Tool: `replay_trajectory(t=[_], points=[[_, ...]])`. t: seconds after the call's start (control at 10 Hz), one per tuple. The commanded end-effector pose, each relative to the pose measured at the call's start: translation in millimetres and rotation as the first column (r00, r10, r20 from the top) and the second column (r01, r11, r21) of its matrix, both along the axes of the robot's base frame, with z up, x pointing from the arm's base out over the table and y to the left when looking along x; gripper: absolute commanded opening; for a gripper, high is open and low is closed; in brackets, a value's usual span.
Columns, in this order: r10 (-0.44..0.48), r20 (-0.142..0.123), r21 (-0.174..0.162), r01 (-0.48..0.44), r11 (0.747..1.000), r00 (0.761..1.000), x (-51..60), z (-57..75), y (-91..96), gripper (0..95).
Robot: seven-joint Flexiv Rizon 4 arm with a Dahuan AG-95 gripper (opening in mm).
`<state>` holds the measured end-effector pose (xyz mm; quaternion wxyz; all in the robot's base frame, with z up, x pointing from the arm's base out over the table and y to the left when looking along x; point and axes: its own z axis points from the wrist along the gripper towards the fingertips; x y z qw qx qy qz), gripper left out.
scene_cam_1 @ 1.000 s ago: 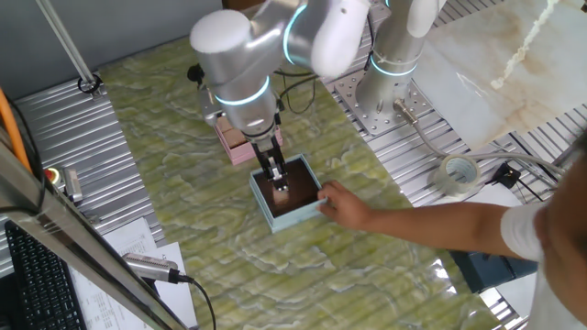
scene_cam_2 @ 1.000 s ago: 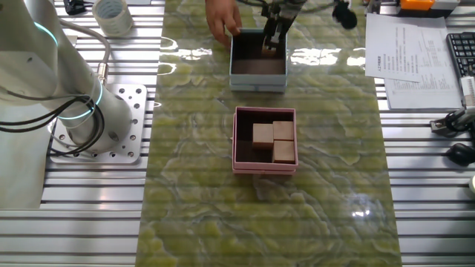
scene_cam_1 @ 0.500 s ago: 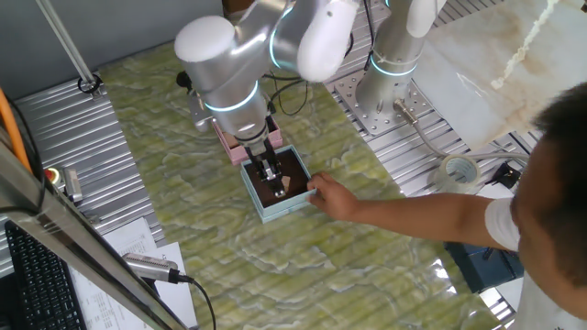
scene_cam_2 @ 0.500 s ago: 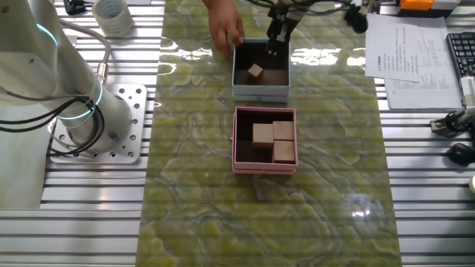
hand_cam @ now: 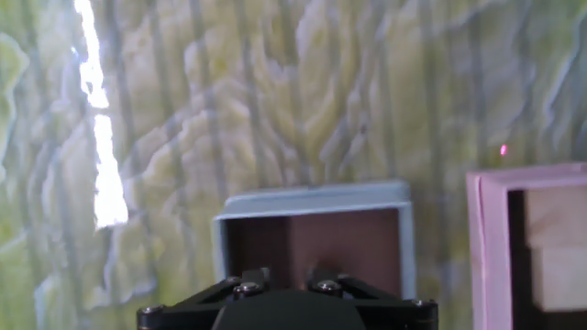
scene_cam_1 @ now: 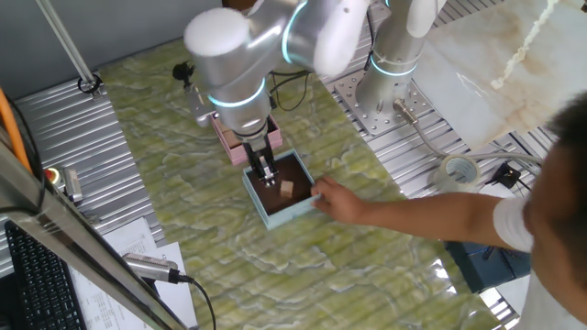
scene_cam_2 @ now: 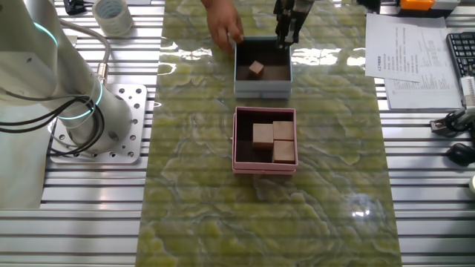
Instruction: Move an object from one box to another
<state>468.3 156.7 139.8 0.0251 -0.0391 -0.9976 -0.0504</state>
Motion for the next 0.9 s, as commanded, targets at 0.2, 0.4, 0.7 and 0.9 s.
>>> replay_trajectory(t=[0.2,0.4,0.7,0.9], points=[[0.028,0.06,-0.036,-0.026,0.999,0.998,19.2,10.6,2.9,0.0],[0.024,0.047,-0.037,-0.022,0.999,0.999,24.2,14.2,2.2,0.0],[0.004,0.043,-0.036,-0.003,0.999,0.999,23.7,15.1,1.3,0.0],[-0.011,0.028,-0.035,0.012,0.999,1.0,22.0,14.2,0.7,0.0]])
